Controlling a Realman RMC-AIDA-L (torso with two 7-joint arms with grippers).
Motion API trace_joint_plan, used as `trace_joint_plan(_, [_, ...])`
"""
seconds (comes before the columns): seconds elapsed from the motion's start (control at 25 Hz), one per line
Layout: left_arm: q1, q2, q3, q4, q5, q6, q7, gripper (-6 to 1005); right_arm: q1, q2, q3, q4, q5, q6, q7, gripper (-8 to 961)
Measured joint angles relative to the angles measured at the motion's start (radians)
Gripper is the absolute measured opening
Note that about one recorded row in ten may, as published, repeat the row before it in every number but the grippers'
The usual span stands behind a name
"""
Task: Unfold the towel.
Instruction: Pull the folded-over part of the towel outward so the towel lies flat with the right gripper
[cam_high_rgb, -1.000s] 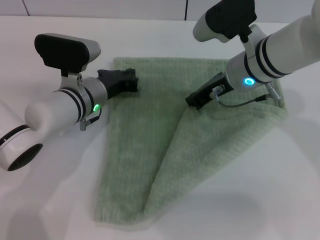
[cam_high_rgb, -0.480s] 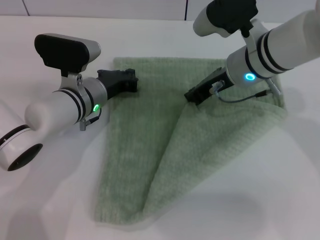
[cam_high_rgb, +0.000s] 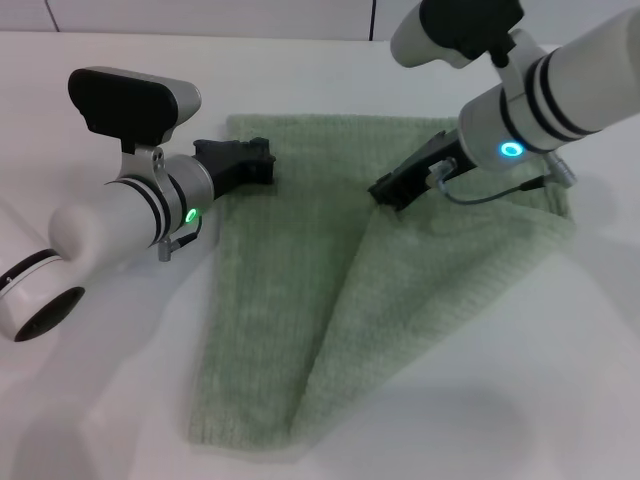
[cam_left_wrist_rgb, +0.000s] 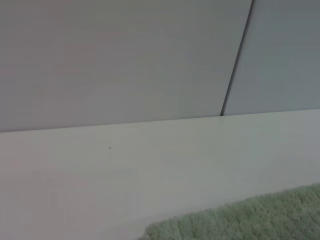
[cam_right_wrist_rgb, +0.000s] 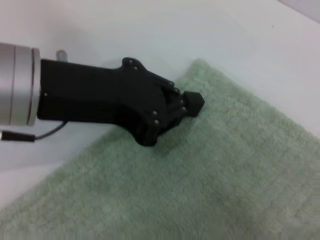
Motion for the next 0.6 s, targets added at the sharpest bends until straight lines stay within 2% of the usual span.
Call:
trace_joint_plan(0.32, [0.0, 0.0, 0.0, 0.0, 0.0, -0.001, 0.011, -2, -0.048, 0.001, 0.022, -0.181, -0.103, -0.156, 0.024, 68])
trace_joint_plan(0.4, [0.0, 0.0, 0.0, 0.0, 0.0, -0.001, 0.011, -2, -0.063, 0.0, 0.03, -0.281, -0.126, -0.246, 0.025, 68])
trace_joint_plan(0.6, [0.0, 0.0, 0.0, -0.001, 0.0, -0.001, 0.012, -2, -0.068, 0.0, 0.037, -0.341, -0.142, -0.311, 0.027, 68])
